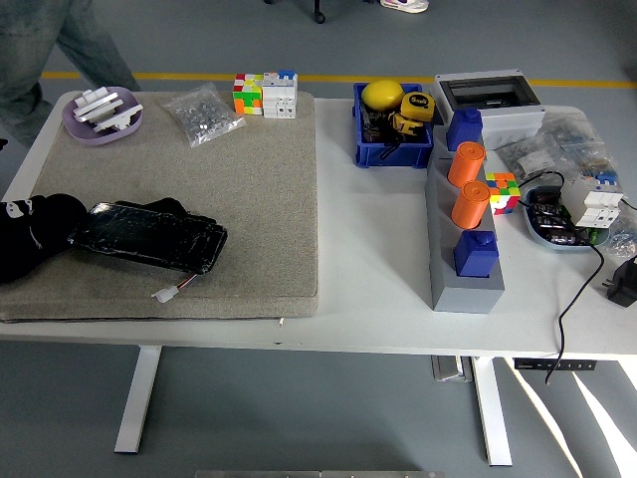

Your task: Pick the rag up,wipe the panel,place it on the desk

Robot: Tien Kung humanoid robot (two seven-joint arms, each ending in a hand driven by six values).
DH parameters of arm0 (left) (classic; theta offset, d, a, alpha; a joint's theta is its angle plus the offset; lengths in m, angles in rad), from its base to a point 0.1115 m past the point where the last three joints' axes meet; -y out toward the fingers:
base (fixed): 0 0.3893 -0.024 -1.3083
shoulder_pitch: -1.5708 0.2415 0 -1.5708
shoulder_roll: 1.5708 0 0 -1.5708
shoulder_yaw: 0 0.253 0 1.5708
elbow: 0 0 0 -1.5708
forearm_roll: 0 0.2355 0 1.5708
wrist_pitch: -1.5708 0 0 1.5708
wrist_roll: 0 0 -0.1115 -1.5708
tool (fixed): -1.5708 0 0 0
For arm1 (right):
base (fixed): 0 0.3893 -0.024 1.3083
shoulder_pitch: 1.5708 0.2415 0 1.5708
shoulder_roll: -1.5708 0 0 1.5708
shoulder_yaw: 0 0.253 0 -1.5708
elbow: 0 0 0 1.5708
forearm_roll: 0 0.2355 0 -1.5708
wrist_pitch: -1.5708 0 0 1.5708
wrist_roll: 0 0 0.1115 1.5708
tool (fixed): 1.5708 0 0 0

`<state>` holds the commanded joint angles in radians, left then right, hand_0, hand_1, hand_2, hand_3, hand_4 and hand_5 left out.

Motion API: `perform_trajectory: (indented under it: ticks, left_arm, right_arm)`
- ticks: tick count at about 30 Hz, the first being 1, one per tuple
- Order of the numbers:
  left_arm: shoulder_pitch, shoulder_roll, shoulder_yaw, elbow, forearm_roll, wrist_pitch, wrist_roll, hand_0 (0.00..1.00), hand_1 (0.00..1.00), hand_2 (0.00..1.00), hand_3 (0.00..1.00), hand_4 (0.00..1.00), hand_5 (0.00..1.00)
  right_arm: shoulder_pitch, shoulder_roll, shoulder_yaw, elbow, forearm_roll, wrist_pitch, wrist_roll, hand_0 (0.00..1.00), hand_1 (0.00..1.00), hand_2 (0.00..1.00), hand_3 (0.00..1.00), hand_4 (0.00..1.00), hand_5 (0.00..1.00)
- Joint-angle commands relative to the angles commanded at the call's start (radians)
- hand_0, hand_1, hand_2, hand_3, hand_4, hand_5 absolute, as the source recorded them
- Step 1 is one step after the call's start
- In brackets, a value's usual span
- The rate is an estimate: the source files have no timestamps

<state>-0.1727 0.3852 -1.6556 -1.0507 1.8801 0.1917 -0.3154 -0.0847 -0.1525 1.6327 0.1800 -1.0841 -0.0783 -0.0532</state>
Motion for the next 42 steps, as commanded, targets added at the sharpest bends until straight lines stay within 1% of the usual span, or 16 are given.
perform_trajectory:
  ticks: [4, 6, 10, 17, 23, 42]
  left_arm:
    - [0.011, -0.014, -0.002, -0.041, -0.013, 0.001, 0.001, 0.731, 0.789, 0.775, 0.768, 0.998, 0.257]
    - [0.013, -0.019, 0.003, -0.059, -0.014, 0.001, 0.000, 0.730, 0.786, 0.775, 0.767, 0.998, 0.274]
    - [0.015, -0.016, 0.010, -0.079, -0.006, -0.001, 0.001, 0.730, 0.786, 0.775, 0.767, 0.998, 0.274]
    - [0.021, -0.008, -0.008, -0.080, 0.005, -0.002, 0.001, 0.731, 0.786, 0.771, 0.762, 0.998, 0.278]
    - [0.026, -0.013, -0.014, -0.073, 0.019, -0.003, 0.003, 0.726, 0.783, 0.769, 0.759, 0.998, 0.288]
    - [0.033, -0.020, -0.011, -0.063, 0.019, 0.000, 0.003, 0.725, 0.781, 0.766, 0.747, 0.998, 0.306]
  right_arm:
    - [-0.007, -0.001, -0.007, 0.000, 0.008, -0.001, -0.005, 0.762, 0.614, 0.679, 0.604, 0.964, 0.458]
    - [-0.009, -0.001, -0.008, 0.000, 0.011, -0.002, -0.009, 0.762, 0.615, 0.679, 0.604, 0.964, 0.458]
    - [-0.008, -0.003, -0.005, 0.000, 0.010, -0.003, -0.010, 0.762, 0.615, 0.679, 0.604, 0.964, 0.458]
    - [-0.006, -0.005, -0.007, 0.000, 0.014, -0.003, -0.008, 0.763, 0.615, 0.680, 0.604, 0.965, 0.458]
    - [-0.008, -0.008, -0.014, 0.000, 0.022, -0.002, -0.009, 0.762, 0.614, 0.679, 0.604, 0.965, 0.459]
    - [-0.009, -0.014, -0.046, 0.000, 0.048, 0.003, -0.004, 0.763, 0.615, 0.679, 0.602, 0.965, 0.460]
